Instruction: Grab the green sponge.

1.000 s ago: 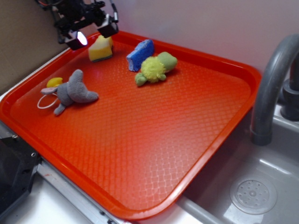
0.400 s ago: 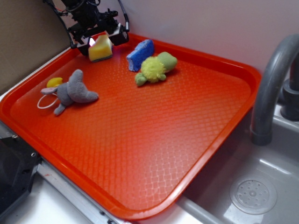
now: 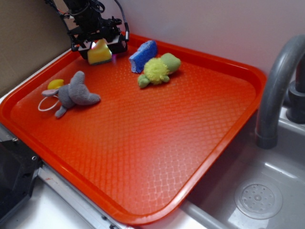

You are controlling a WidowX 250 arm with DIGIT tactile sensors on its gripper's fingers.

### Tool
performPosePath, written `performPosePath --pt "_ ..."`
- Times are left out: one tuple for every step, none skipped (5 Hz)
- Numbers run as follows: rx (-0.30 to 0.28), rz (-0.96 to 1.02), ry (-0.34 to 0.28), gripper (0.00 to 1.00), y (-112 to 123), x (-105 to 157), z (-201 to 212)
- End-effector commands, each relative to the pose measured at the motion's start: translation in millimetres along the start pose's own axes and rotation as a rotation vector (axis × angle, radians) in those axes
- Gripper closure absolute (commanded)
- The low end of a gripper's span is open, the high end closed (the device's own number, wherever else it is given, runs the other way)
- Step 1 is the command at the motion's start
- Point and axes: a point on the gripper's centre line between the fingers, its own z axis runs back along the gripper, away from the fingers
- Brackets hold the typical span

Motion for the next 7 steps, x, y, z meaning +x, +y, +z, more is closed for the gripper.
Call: performPosePath --pt "0.022 -0.101 0.135 1.00 1 9 54" --pt "0.005 -0.238 0.227 1.00 -3 -7 89" --pt "-0.031 -0.304 0.275 1.00 -7 -27 123" --pt "-0.120 -0.375 0.315 1.00 -5 -56 172" --pt "-0.207 -0.433 0.347 1.00 0 -77 218" --pt "-0.222 -0.430 0.317 1.00 -1 -95 253" --pt "-0.294 -0.493 0.318 1.00 -1 -109 281"
